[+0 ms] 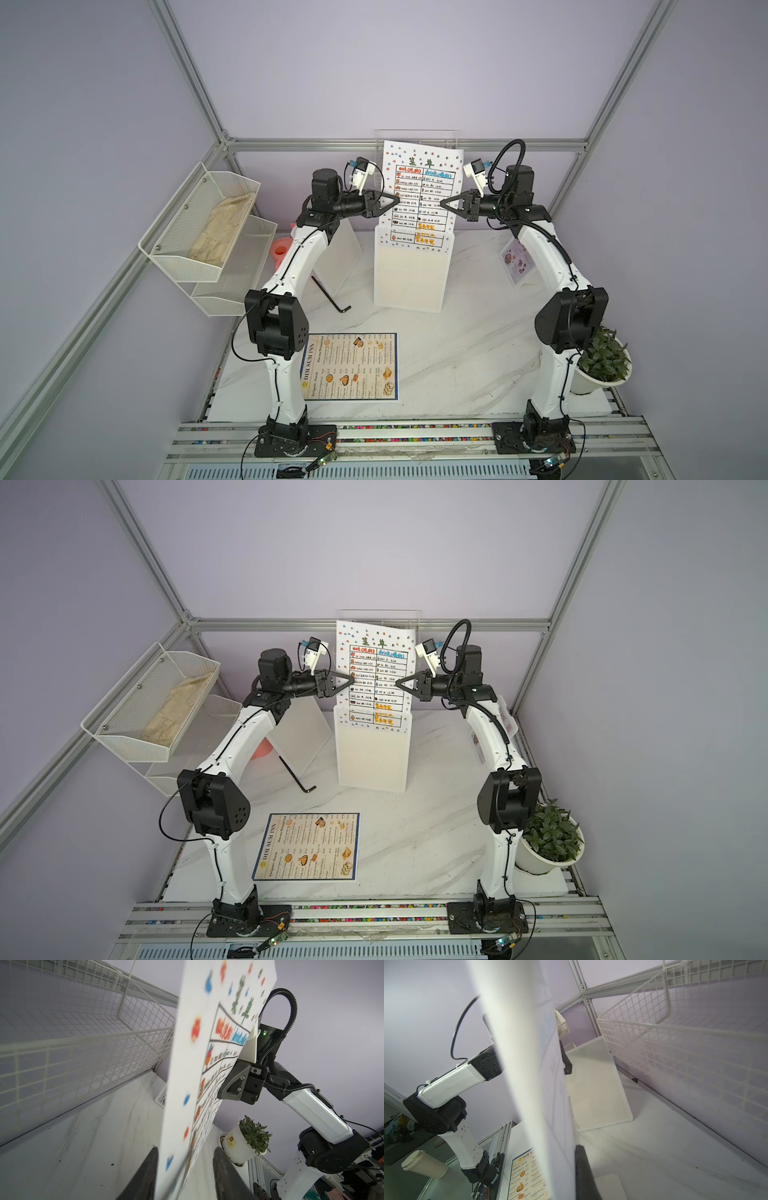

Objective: Insert the menus into the narrow rack
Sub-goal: Insert the menu into the narrow rack.

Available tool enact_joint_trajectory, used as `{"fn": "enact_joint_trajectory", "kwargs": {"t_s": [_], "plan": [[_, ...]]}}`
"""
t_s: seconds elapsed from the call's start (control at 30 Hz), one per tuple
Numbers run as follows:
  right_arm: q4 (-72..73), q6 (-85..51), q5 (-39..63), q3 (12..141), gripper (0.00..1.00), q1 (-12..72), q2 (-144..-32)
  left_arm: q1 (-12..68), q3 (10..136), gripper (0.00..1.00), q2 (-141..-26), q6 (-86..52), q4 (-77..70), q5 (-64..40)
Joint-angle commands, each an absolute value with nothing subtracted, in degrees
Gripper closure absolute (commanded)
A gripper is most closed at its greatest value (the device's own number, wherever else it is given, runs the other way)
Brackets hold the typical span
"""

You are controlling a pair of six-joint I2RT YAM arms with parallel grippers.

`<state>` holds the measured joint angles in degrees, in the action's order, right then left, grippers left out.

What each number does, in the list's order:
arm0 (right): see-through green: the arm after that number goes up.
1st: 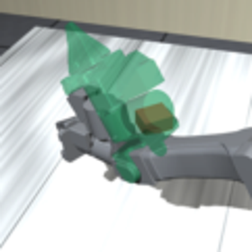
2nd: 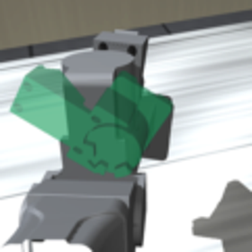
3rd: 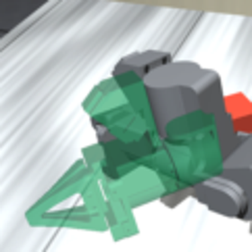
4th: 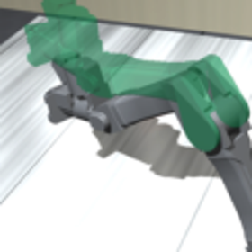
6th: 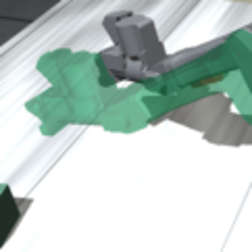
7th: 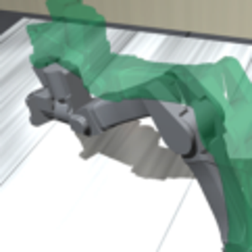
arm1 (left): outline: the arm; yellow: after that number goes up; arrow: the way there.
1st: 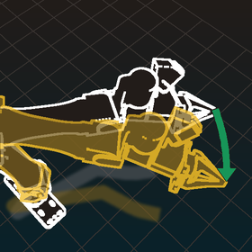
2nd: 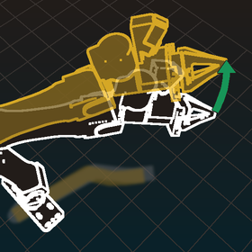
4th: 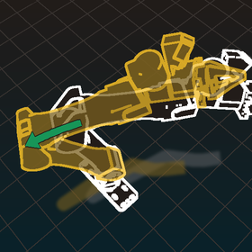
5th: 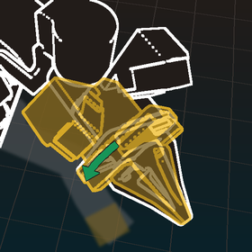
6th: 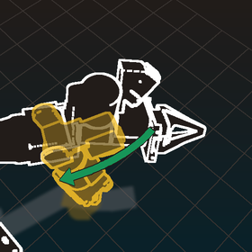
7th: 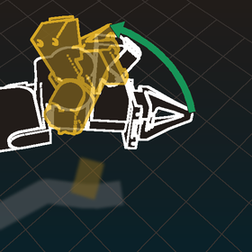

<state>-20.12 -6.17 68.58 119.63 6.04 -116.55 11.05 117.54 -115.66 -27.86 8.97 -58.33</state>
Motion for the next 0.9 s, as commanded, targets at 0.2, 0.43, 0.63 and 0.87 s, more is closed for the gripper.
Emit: {"fn": "enact_joint_trajectory", "kwargs": {"t_s": [0.2,0.43,0.63,0.87], "plan": [[-16.2,-7.3,70.2,117.2,0.98,6.4,-114.0,10.9,119.7,0.63,-114.3,-26.8,8.2,-58.6],[-12.8,-10.0,70.5,117.3,0.90,6.5,-113.7,10.6,118.3,0.68,-113.9,-26.5,8.2,-57.8],[-8.9,-13.2,70.3,117.7,0.77,6.4,-112.9,10.5,117.7,0.70,-114.0,-26.5,8.2,-57.4],[-7.6,-14.2,68.2,118.7,0.70,6.2,-112.2,10.5,117.6,0.71,-114.2,-26.6,8.1,-57.3]]}}
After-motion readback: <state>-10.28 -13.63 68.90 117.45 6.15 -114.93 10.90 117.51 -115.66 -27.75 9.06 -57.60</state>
